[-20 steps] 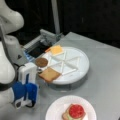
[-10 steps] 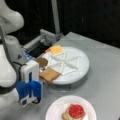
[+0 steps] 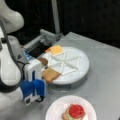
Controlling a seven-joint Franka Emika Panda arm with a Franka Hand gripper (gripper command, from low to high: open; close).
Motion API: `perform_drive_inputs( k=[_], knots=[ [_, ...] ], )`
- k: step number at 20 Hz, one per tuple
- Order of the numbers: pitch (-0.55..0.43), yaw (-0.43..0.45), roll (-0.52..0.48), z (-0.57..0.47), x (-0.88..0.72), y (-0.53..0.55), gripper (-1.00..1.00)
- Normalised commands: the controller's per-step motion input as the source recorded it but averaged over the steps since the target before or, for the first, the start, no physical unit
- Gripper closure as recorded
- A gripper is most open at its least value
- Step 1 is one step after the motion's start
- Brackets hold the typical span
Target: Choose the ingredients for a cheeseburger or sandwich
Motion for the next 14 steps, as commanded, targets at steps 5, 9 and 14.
perform_drive_inputs(
  k=[5, 9, 14],
  knots=[
    [0.026, -0.031, 0.086, 0.02, 0.07, 0.0, -1.0],
    [0.033, -0.027, 0.084, 0.03, 0.05, 0.01, 1.0],
    [0.038, -0.051, 0.064, 0.04, 0.04, 0.03, 1.0]
  ],
)
